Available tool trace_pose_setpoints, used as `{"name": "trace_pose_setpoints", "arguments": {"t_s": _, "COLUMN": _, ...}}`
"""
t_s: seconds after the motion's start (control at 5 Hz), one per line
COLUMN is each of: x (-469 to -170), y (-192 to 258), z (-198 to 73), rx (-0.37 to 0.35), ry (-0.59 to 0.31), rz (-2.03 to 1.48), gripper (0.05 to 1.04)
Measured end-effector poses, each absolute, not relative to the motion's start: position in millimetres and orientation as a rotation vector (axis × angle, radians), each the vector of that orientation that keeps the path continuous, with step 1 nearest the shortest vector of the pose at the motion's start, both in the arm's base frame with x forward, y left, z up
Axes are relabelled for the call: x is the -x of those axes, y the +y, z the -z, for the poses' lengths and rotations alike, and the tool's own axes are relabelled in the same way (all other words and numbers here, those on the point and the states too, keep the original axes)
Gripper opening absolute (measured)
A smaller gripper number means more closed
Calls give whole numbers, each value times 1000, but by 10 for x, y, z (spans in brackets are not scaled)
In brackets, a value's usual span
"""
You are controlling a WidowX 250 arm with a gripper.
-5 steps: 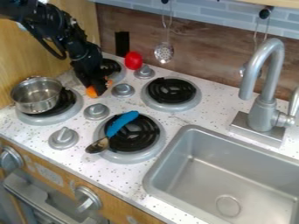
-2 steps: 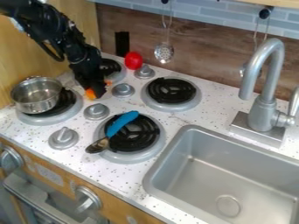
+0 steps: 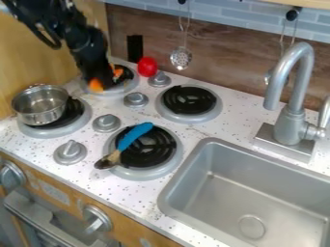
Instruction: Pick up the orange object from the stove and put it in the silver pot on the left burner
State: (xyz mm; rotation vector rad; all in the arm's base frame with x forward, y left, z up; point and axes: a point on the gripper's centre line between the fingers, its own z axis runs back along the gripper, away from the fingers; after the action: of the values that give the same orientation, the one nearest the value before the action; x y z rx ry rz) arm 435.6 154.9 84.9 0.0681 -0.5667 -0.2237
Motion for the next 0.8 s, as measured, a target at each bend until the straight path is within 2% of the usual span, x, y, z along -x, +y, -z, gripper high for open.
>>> {"name": "trace_pose_setpoints", "arguments": {"t_s": 0.2, "x": -4136, "y": 1693, "z": -1098, "rx": -113, "ry": -604, "rz": 136, "gripper": 537}}
{"name": "trace_pose_setpoints", "arguments": {"t_s": 0.4, "x": -3827, "y": 1920, "z": -1339, "rx": -190, "ry": -613, "rz": 16, "gripper": 537}}
{"name": "trace_pose_setpoints", "arguments": {"t_s": 0.6, "x": -3529, "y": 2165, "z": -1396, "rx": -272, "ry": -572, "rz": -112, "gripper": 537}}
{"name": "trace_pose_setpoints", "arguments": {"t_s": 0.8, "x": -3378, "y": 2362, "z": -1370, "rx": -345, "ry": -532, "rz": -196, "gripper": 537}}
